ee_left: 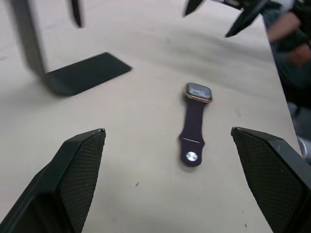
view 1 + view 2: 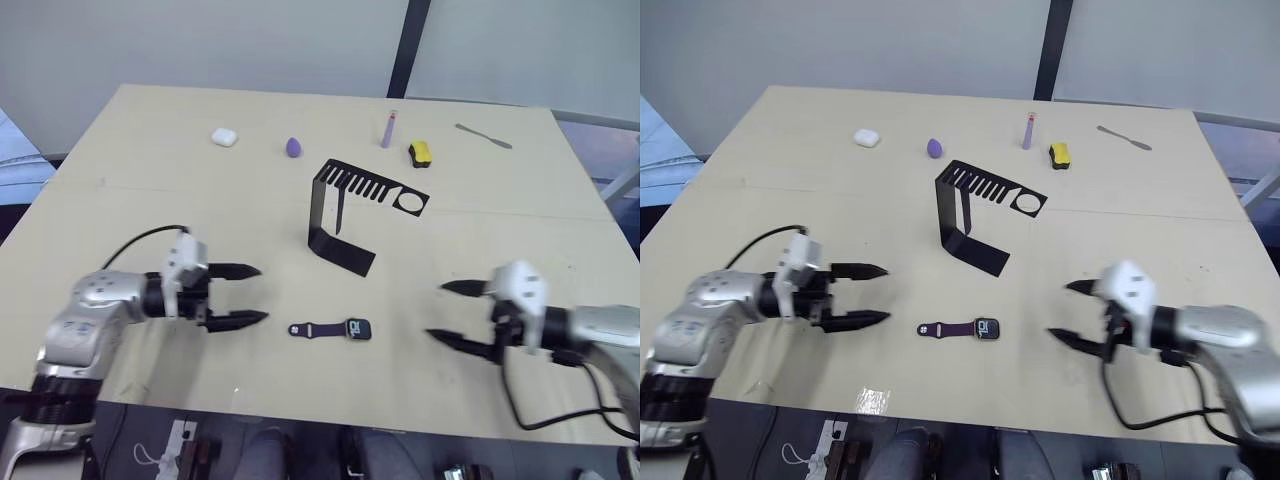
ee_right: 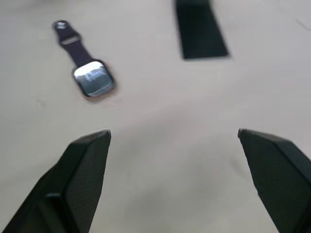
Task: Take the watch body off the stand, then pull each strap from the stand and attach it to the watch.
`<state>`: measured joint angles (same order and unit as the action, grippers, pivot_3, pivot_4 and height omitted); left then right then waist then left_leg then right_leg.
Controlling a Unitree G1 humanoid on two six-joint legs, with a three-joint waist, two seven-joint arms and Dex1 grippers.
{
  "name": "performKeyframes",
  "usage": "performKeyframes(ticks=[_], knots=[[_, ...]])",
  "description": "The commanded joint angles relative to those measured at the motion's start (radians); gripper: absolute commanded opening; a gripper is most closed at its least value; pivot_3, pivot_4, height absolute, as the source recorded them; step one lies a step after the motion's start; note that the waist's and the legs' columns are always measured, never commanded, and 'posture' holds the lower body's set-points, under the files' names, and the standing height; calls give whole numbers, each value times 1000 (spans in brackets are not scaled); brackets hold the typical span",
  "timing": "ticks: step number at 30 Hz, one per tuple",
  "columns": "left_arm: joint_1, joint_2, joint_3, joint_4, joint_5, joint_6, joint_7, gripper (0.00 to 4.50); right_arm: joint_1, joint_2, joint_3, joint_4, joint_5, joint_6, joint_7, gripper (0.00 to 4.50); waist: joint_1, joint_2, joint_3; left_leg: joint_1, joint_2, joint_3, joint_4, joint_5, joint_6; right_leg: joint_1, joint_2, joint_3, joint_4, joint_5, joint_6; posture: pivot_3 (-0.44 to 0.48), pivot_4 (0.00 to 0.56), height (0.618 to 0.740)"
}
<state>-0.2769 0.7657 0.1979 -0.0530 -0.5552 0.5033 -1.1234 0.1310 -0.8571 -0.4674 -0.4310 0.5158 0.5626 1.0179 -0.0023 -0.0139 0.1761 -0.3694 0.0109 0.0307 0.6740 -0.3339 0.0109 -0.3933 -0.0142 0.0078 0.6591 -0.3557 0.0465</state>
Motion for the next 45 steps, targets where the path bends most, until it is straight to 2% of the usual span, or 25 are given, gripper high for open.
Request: performKeyframes(ticks=[1, 3, 6, 10, 16, 21, 24, 28, 31, 32, 40, 45], knots=[[-9, 36, 183, 106, -44, 35, 102, 4500, 123, 38, -258, 29, 53, -10, 10, 4464, 2, 0, 0, 1, 0, 0, 0, 0, 0, 0, 0, 0, 0, 0, 0, 0, 150, 740], [-19, 69, 245, 195, -36, 26, 124, 4500, 188, 59, -343, 61, 59, -31, 18, 4464, 0, 0, 0, 2, 0, 0, -2, 0, 0, 0, 0, 0, 0, 0, 0, 0, 150, 740], [-28, 116, 300, 290, -31, 9, 127, 4500, 235, 91, -395, 77, 87, -43, 10, 4464, -10, 0, 0, 4, 0, 2, -6, 0, -1, 0, 0, 1, -1, 0, 0, 0, 150, 740], [-17, 127, 253, 255, -13, -9, 101, 4500, 230, 115, -361, 44, 123, -33, -12, 4464, -23, 0, 0, 4, 0, 3, -8, 1, -1, 0, -2, 1, 0, 0, -1, 0, 150, 740], [-5, 53, 114, -8, -68, 64, 89, 4500, 100, 152, -122, -95, 147, 13, -131, 4464, -27, 0, 0, 4, 0, 4, -9, 2, -2, -1, -3, 0, 1, 0, -1, 0, 150, 740], [-63, -59, -31, -205, -85, 99, 149, 4500, -134, 245, 189, -89, 69, 37, -274, 4464, -26, 0, 0, 3, 0, 4, -8, 5, -8, -2, -2, 0, 2, 0, -1, 0, 150, 740], [-84, -126, -88, -271, -69, 94, 205, 4500, -252, 307, 366, -26, -38, 13, -327, 3590, -26, 0, 0, 2, 0, 4, -7, 5, -9, -4, -2, 0, 3, 0, -1, 0, 150, 740], [-99, -211, -123, -306, -54, 87, 299, 4500, -382, 414, 503, 99, -131, -14, -398, 1763, -26, 0, 0, 0, 0, 4, -6, 6, -10, -5, -1, 1, 6, 0, -1, 0, 150, 740], [-96, -247, -151, -320, -33, 69, 340, 4500, -464, 482, 569, 203, -201, -41, -445, 216, -26, 0, 0, 0, 0, 4, -5, 6, -9, -5, -1, 1, 6, 0, -1, 0, 150, 740], [-97, -257, -156, -321, -27, 64, 351, 4500, -484, 499, 583, 232, -217, -48, -454, 68, -26, 0, 0, 0, 0, 5, -5, 6, -9, -5, -1, 1, 7, 0, -1, 0, 150, 740], [-103, -321, -176, -311, 21, 15, 428, 4500, -607, 589, 613, 433, -315, -78, -523, 68, -26, 0, 0, 0, 0, 5, -4, 6, -9, -5, -1, 0, 9, 0, -1, 0, 150, 740], [-102, -361, -201, -313, 83, -34, 489, 4500, -607, 596, 630, 497, -362, 9, -556, 68, -26, 0, -1, 0, 0, 5, -4, 6, -9, -5, -1, 0, 9, 0, -1, 0, 150, 740]])
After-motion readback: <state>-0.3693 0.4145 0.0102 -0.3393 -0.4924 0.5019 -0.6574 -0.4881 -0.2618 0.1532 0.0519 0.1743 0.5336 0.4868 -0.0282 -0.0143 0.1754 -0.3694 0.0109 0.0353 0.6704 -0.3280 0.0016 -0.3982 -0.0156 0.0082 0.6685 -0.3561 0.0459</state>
